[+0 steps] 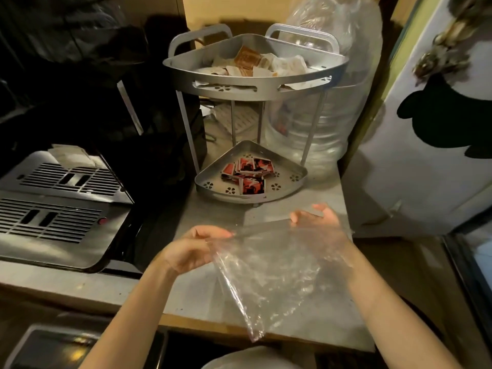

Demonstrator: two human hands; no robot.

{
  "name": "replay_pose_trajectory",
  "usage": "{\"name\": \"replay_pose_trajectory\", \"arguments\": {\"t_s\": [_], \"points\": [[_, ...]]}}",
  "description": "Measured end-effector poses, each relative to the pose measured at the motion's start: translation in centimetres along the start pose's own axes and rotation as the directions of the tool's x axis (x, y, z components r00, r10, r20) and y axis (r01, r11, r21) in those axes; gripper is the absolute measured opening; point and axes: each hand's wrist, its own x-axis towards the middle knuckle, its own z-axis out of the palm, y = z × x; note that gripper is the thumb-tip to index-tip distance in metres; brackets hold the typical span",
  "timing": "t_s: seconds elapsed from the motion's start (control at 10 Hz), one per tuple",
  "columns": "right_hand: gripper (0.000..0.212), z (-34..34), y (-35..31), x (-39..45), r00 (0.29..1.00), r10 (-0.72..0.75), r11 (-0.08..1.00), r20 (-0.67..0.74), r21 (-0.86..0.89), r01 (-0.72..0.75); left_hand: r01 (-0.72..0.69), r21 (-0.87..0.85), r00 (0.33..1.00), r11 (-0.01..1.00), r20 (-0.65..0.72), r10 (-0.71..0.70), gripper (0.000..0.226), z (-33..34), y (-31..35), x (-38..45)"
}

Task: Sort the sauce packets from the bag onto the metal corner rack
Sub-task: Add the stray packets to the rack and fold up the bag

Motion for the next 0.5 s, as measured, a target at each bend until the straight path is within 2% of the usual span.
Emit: {"name": "replay_pose_trajectory", "arguments": {"t_s": [0.1,0.2,0.3,0.4,0.5], "points": [[0.019,-1.4,-1.0,1.4,0.938,0.052,0.991,0.343,-0.137,-0.005,0.048,-0.011,0.973,0.999,0.228,-0.044,0.037,0.2,0.4,0.0],[0.032,-2.4,-1.8,0.2,0.899,0.141,0.958,0.416,-0.286,-0.018,0.170,-0.046,0.981,0.984,0.099,-0.165,0.033,0.7,0.5,-0.2],[0.049,-1.7,-2.4,-0.4,0.894,0.144,0.866,0.424,-0.491,0.093,0.346,0.168,0.934,0.923,-0.158,-0.322,0.051,1.4,0.2,1.0],[0.049,-0.2,-2.7,-0.5,0.893,0.195,0.753,0.405,-0.645,0.128,0.501,0.480,0.853,0.720,-0.133,-0.505,0.042,2.7,0.0,2.4],[0.027,0.4,-3.5,-1.0,0.937,0.136,0.826,0.322,-0.560,0.072,0.438,0.474,0.880,0.764,-0.053,-0.472,0.023,3.7,0.3,3.1]]}}
